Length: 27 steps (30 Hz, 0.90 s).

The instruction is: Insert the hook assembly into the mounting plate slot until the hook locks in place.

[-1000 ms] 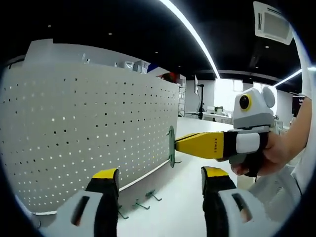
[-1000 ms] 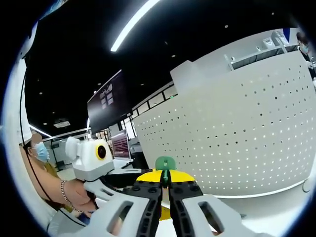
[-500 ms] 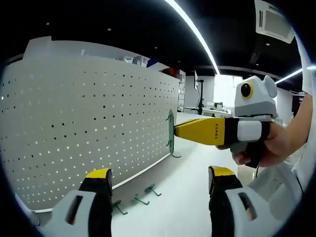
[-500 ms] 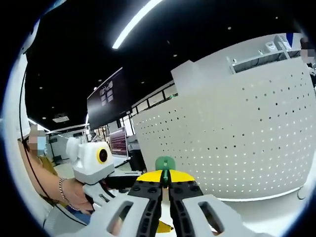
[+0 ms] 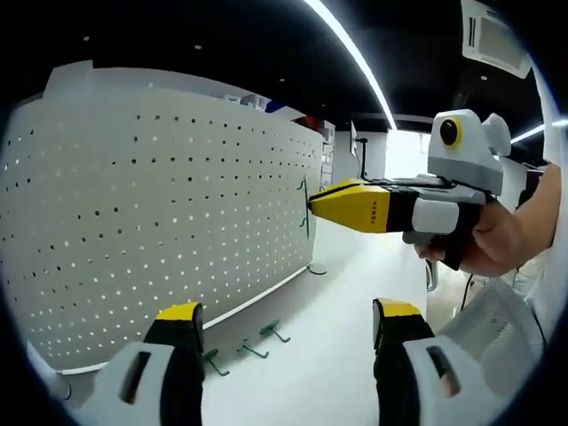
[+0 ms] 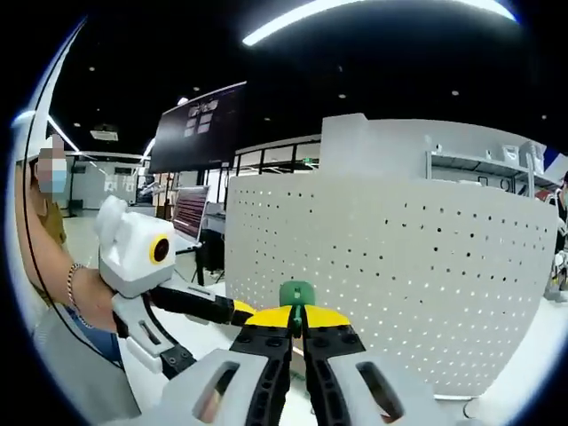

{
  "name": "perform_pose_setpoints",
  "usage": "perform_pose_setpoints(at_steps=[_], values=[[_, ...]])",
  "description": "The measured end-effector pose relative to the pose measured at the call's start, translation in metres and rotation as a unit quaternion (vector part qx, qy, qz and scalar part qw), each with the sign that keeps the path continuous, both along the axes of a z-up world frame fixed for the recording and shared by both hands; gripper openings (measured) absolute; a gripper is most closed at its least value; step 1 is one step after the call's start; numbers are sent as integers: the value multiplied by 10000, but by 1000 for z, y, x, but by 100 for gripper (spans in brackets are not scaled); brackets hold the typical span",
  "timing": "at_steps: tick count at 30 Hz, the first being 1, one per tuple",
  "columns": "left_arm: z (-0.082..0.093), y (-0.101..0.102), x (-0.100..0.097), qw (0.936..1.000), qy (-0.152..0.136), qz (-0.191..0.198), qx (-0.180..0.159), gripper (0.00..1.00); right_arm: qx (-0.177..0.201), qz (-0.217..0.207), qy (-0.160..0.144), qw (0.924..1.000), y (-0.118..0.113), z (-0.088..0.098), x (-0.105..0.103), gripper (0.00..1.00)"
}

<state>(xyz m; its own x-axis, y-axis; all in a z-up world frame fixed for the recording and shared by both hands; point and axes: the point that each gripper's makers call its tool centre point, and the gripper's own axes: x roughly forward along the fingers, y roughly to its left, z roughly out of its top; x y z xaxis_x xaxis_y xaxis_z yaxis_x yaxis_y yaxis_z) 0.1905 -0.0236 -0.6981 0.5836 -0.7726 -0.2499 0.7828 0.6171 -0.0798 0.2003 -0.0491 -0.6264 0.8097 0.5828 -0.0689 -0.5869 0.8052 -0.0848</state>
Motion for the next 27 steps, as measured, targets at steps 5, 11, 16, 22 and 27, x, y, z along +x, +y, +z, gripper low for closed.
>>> perform_pose_setpoints(at_steps=[5,11,16,22,27], values=[[-9,8,-2,10000,34,33,67,80,135,-85,29,9999,-2,5,9,1],[-15,19,-6,9999,73,149,33,80,261,-232,33,9994,-4,15,24,1],[-22,24,-10,9998,78,167,77,80,336,-338,-3,9989,-5,25,38,1],[-28,29,-14,9997,132,201,99,79,432,-458,-32,9980,-4,35,52,1],[-32,34,-16,9996,157,230,93,79,485,-539,-58,9974,-2,43,62,1]])
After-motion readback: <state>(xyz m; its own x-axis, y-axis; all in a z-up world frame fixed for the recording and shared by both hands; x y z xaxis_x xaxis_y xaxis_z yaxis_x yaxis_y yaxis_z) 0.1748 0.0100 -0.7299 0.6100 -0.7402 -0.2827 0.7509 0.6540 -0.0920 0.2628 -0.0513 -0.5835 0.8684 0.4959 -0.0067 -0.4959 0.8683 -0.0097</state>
